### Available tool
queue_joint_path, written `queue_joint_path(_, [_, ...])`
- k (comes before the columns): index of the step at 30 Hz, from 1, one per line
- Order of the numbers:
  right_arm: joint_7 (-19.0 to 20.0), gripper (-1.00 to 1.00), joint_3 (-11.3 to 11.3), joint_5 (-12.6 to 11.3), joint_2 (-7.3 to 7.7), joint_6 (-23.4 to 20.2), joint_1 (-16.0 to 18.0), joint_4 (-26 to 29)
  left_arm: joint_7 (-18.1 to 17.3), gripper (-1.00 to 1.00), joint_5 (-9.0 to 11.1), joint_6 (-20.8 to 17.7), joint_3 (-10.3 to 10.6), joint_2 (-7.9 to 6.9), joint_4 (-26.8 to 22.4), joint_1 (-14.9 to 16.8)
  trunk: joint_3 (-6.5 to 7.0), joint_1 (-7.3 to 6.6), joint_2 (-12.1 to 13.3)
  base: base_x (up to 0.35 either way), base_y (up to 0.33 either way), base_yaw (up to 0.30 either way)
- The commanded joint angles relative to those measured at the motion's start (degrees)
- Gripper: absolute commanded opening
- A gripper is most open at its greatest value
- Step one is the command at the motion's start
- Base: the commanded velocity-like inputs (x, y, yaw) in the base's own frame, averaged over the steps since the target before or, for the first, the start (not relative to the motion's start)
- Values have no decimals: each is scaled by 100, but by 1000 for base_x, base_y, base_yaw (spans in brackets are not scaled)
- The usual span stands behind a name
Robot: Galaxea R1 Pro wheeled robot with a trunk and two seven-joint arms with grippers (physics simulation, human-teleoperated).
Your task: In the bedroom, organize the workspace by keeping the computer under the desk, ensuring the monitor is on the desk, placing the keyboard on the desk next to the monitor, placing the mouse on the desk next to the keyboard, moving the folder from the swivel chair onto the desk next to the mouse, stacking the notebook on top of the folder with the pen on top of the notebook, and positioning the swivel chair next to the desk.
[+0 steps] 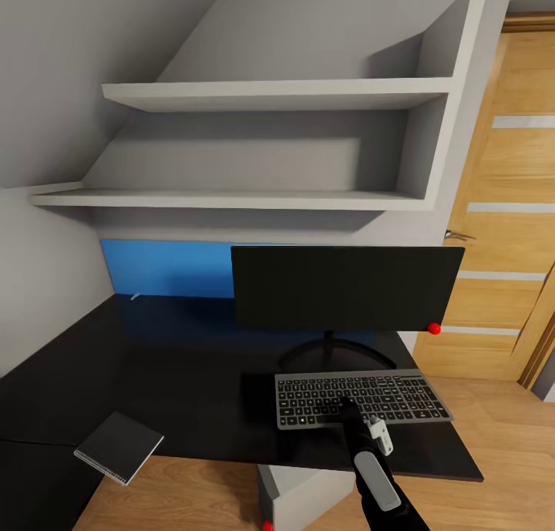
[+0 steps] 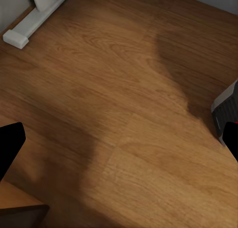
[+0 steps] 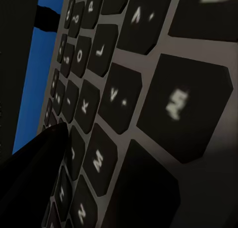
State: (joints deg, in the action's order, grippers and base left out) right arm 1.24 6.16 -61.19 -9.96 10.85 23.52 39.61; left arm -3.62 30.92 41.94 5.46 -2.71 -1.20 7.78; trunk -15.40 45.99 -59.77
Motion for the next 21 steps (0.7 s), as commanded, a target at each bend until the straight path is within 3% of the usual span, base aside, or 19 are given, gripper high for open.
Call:
queue_joint_path(1, [14, -100, 7, -60, -4, 14, 4, 2, -33, 100, 63, 16, 43, -1, 6, 4, -7, 0, -5, 0, 0, 0])
queue_joint_path(21, [21, -100, 0, -60, -4, 39, 4, -77, -33, 100, 63, 16, 43, -1, 9, 4, -9, 0, -5, 0, 0, -1])
